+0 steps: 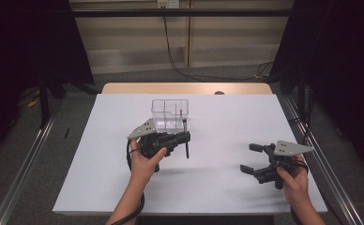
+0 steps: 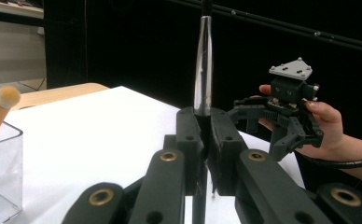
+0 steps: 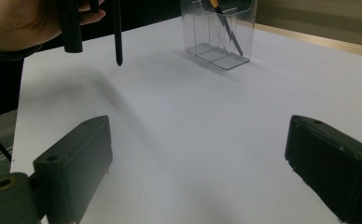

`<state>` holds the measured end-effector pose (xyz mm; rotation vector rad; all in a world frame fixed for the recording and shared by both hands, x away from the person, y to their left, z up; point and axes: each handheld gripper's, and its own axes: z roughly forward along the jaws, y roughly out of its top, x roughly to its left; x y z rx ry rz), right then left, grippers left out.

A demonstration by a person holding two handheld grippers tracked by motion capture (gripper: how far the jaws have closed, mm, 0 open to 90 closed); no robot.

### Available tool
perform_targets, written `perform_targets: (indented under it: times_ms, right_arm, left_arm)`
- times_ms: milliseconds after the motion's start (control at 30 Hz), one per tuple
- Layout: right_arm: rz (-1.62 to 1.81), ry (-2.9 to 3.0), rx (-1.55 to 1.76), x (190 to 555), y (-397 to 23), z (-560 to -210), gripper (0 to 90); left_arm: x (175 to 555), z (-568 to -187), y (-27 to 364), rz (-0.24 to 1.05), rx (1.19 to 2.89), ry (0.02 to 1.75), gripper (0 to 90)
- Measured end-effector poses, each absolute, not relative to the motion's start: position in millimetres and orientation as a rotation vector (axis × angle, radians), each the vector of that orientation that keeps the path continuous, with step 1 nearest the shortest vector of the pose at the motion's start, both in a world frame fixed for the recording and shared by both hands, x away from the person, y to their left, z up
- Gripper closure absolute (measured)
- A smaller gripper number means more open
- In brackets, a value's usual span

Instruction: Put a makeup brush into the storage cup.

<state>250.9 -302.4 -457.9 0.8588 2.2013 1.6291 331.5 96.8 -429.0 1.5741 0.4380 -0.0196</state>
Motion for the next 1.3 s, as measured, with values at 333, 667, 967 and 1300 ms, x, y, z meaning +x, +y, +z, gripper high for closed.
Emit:
perform_targets:
  times_ms: [333, 667, 967, 1300]
  right_arm:
    - [1.625, 2.193, 0.839, 242.7, -314.4, -457.2, 7.3]
    - [1.627, 2.162, 0.88, 237.2, -326.0, -459.9, 7.2]
    - [1.641, 2.152, 0.877, 233.6, -330.9, -459.5, 7.2]
    - [1.65, 2.158, 0.862, 232.4, -335.0, -459.9, 7.2]
  left_arm:
    - [333.5, -431.0, 93.1, -0.024, 1.575, 0.438, 84.0]
    - [336.3, -430.4, 94.5, -0.022, 1.572, 0.444, 84.0]
    - [337.6, -428.5, 97.4, -0.014, 1.573, 0.447, 84.0]
    - [341.3, -427.1, 101.2, 0.001, 1.575, 0.458, 84.0]
